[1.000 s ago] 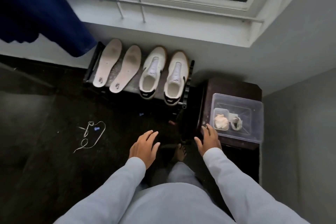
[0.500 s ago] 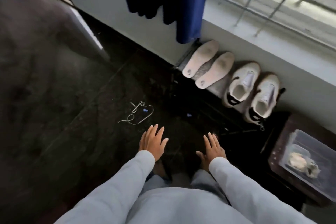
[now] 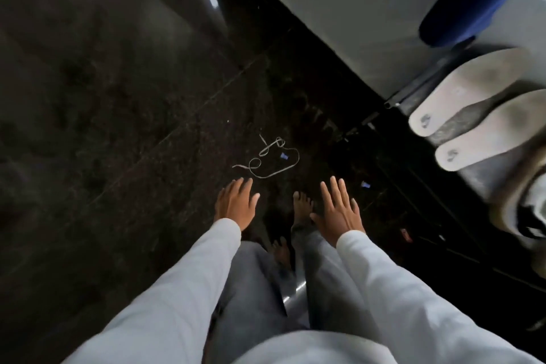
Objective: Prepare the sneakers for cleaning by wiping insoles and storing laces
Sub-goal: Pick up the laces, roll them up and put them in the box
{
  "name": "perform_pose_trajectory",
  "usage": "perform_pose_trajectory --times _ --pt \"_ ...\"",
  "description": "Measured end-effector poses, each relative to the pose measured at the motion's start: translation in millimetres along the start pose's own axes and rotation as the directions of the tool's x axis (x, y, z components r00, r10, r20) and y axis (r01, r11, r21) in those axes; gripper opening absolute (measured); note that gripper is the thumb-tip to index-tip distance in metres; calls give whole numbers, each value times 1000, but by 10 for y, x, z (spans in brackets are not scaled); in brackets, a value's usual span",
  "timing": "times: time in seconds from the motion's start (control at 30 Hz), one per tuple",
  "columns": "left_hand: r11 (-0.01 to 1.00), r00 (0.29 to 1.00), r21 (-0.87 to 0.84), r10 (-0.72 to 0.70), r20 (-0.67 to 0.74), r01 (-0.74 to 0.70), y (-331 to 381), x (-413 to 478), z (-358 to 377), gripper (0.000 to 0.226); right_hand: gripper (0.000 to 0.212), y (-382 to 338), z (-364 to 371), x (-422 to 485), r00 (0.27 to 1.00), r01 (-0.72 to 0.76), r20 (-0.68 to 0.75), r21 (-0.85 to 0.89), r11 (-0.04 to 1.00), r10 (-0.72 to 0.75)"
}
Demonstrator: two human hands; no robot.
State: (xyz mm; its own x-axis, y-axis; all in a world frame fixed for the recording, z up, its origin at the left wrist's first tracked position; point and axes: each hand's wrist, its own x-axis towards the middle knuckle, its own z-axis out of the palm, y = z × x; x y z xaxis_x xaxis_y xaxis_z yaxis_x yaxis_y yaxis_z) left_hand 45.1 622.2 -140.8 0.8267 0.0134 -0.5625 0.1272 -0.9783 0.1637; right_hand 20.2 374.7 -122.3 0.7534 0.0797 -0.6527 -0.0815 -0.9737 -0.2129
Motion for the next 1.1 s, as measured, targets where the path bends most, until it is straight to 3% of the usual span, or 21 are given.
perform_pose_trajectory --times 0.17,0.37,0.57,0.7,0.77,0.9,0.97,1.07,1.1 --pt "998 996 -42 -59 -63 57 -510 1076 645 41 73 -100 569 1071 998 62 24 -15 998 -62" --pt "993 989 36 -118 85 116 -1152 2271 1715 40 73 -18 1653 2214 977 179 137 -111 978 -163" --pt "993 985 73 -97 139 88 -1632 3354 2665 43 66 168 2392 3282 953 260 226 -267 928 -202" --pt "994 992 79 -84 97 76 -1845 3848 3146 45 84 210 2741 3889 943 325 173 -303 896 -284" --pt "992 999 119 -49 21 46 -1894 4015 3208 37 83 171 2813 4046 942 325 188 -296 898 -279" --pt "986 997 156 56 44 -62 -1992 4132 3197 22 81 106 2854 4114 947 304 191 -263 916 -259" --pt "996 997 57 73 28 -74 -1915 4064 2945 16 80 69 2777 4007 954 275 198 -268 923 -227" --pt "973 962 31 232 -144 -230 -2065 4064 3546 18 77 48 2601 3730 961 223 215 -237 946 -173" --pt "965 961 -12 261 -87 -263 -2113 3970 3694 25 75 27 2490 3596 965 207 207 -225 952 -160"
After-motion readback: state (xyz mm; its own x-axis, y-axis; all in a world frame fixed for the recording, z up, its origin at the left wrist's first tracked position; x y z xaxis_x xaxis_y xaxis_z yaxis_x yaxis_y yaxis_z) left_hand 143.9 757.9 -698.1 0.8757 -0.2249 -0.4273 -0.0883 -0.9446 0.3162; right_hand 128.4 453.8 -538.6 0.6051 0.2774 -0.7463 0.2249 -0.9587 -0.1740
